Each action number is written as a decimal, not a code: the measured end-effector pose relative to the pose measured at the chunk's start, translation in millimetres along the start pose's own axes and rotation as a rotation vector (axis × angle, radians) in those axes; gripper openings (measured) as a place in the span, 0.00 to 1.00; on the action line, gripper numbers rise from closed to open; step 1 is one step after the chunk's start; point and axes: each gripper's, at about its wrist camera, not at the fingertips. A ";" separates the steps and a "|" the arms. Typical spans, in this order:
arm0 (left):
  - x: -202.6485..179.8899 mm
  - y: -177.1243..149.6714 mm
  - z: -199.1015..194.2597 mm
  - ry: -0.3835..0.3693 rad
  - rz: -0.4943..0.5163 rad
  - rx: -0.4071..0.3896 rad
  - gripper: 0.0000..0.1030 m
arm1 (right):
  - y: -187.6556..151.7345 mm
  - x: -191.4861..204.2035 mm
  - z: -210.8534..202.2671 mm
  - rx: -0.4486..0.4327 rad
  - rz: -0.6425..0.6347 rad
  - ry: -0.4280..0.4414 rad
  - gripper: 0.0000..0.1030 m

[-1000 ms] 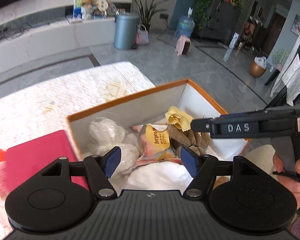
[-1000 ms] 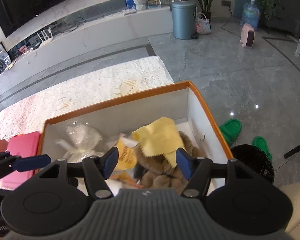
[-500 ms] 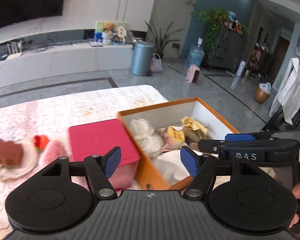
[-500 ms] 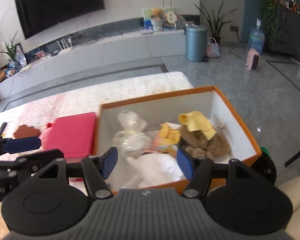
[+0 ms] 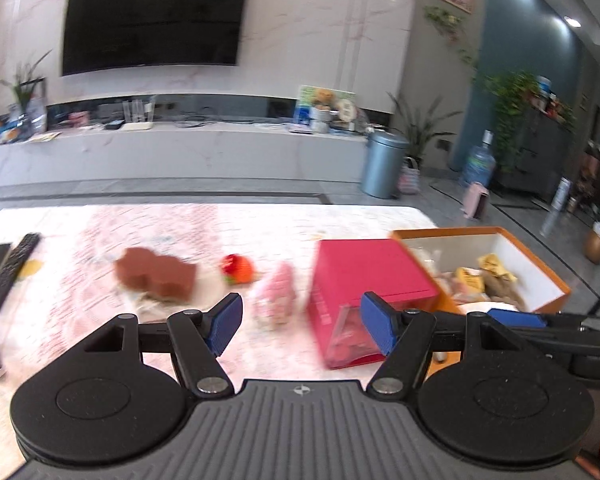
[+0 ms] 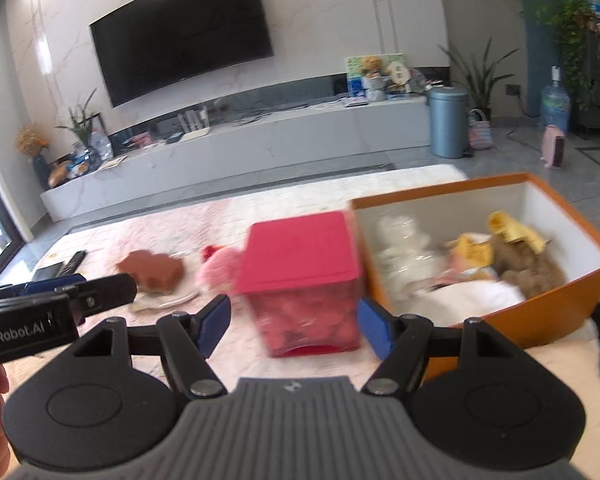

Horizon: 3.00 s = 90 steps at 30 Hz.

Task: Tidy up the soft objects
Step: 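Withdraw both tools from the box toward the sponge and pink toy, then grasp the brown sponge with the left tool while the right tool grasps the pink crocheted toy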

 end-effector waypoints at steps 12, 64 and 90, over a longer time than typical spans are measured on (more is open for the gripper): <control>72.7 -27.2 -3.3 0.030 -0.060 0.031 0.77 | -32.9 76.9 52.5 0.062 -0.163 0.014 0.71; 224.3 -13.3 179.8 0.076 -0.297 0.216 0.83 | 20.2 164.3 272.9 0.101 -0.288 0.055 0.10; 213.9 -4.9 160.4 -0.006 -0.335 0.062 0.38 | 14.8 162.6 282.8 0.155 -0.244 0.118 0.11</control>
Point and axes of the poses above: each gripper's, at about its wrist camera, not at the fingertips, and z roughly the way its jaws point, x to its left, y to its top, and after that the axes turned 7 degrees about z, right-handed
